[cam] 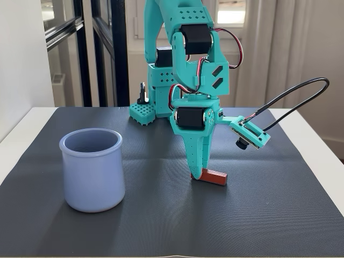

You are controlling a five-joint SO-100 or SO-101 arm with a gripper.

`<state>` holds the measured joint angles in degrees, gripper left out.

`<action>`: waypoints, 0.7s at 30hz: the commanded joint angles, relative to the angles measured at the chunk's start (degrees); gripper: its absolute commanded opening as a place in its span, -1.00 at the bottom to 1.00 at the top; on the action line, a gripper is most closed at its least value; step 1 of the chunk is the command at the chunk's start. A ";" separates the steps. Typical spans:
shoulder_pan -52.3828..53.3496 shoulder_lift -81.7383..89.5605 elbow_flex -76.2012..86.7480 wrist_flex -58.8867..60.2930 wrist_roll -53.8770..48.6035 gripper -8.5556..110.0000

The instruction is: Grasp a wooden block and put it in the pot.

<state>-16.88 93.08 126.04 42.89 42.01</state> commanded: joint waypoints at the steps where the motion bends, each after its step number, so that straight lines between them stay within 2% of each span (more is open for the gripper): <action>1: 0.09 0.35 -2.11 -0.44 -0.26 -0.80; 12: 1.23 8.53 -6.33 5.71 -0.79 -0.80; 21: 8.26 20.30 -7.29 10.02 -9.14 -0.79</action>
<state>-11.16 109.25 121.03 52.29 34.72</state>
